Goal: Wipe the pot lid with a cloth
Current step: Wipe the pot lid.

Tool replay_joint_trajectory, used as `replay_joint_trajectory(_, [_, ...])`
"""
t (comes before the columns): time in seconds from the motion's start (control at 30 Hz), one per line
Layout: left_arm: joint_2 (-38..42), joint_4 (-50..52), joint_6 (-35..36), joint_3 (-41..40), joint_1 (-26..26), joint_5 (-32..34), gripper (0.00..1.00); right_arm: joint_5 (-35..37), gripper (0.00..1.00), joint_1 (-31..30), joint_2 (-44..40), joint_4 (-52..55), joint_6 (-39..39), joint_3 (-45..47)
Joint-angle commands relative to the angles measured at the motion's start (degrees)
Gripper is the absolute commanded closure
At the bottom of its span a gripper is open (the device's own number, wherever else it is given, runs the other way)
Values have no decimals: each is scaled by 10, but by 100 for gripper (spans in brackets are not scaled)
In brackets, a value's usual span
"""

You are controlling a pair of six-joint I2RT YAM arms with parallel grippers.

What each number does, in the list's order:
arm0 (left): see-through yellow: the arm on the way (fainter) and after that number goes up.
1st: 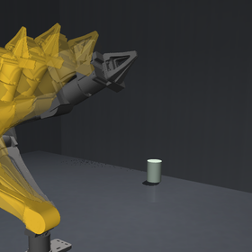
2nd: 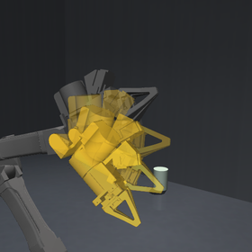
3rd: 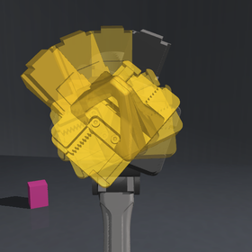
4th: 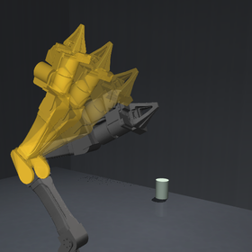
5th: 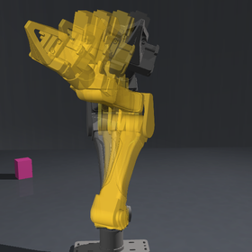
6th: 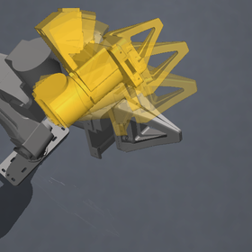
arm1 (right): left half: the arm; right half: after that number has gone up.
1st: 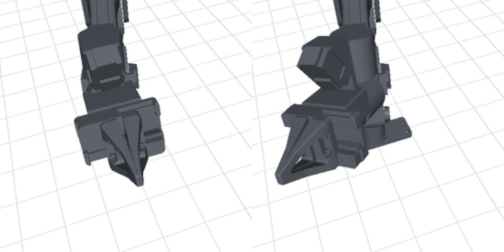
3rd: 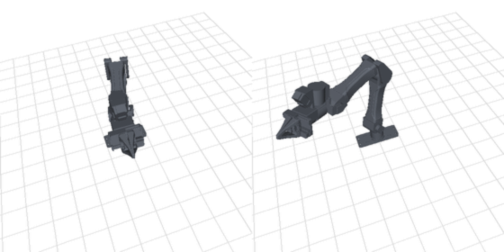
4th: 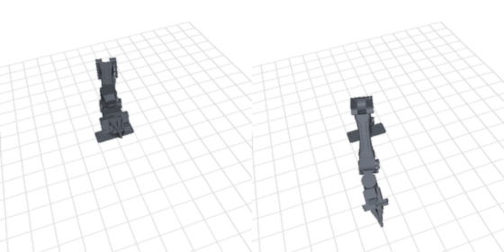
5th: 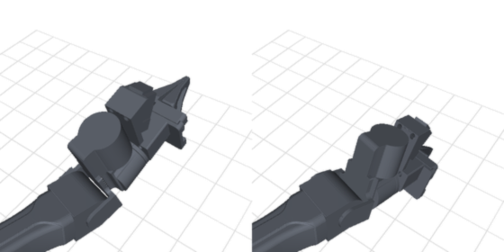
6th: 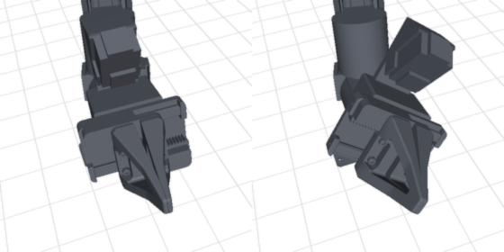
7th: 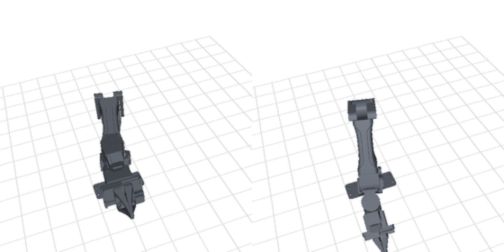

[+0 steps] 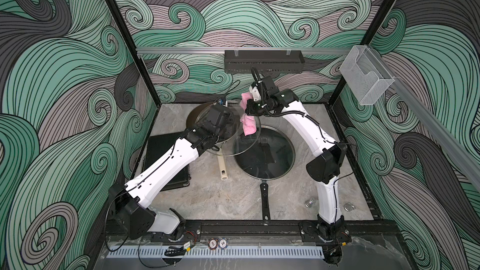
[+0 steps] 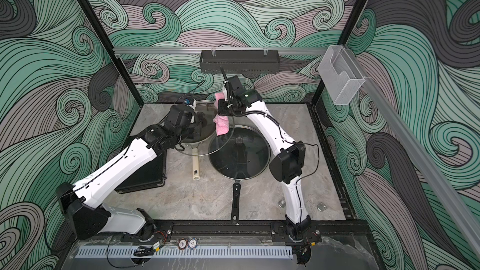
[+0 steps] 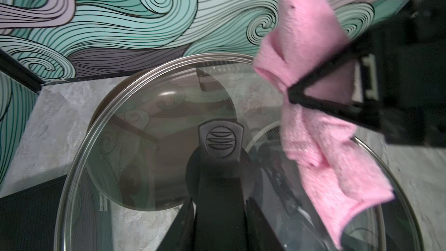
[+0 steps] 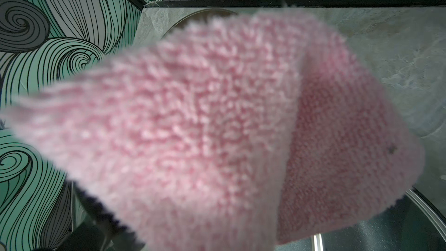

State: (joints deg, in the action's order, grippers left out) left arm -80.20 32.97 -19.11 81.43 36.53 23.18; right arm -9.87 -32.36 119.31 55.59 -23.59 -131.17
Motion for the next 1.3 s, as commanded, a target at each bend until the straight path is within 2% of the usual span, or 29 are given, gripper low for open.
replay_joint_trajectory(0.0, [5, -101, -63, 66, 0, 75, 100, -15, 100, -2, -41, -4, -21, 41])
replay_joint_trajectory(0.07, [-6, -102, -86, 73, 0, 92, 100, -23, 100, -13, -68, -39, -33, 86])
replay_joint_trajectory(0.2, [-40, -62, -180, 108, 1, 151, 100, -25, 100, -39, -116, -114, -78, 170])
replay_joint_trajectory(0.4, [-104, 92, -389, 228, 1, 203, 100, 6, 100, -79, -141, -170, -114, 225])
replay_joint_trajectory(0.57, [-97, 31, -437, 202, 1, 197, 100, -6, 100, -97, -159, -239, -176, 274])
replay_joint_trajectory(0.7, [-85, 33, -520, 194, 0, 233, 100, -28, 100, -100, -191, -344, -260, 357])
replay_joint_trajectory(0.77, [-85, 41, -552, 199, 1, 251, 100, -27, 100, -104, -202, -379, -275, 381])
replay_joint_trajectory(0.83, [-96, 67, -566, 224, 1, 273, 100, -22, 100, -111, -203, -378, -273, 379])
replay_joint_trajectory(1.03, [-105, 51, -532, 231, 0, 275, 100, -29, 100, -114, -192, -370, -267, 369])
replay_joint_trajectory(1.17, [-105, 44, -469, 224, 0, 261, 100, -41, 100, -91, -190, -360, -260, 362])
replay_joint_trajectory(1.27, [-104, 51, -412, 218, 0, 245, 100, -109, 100, -53, -171, -366, -245, 339])
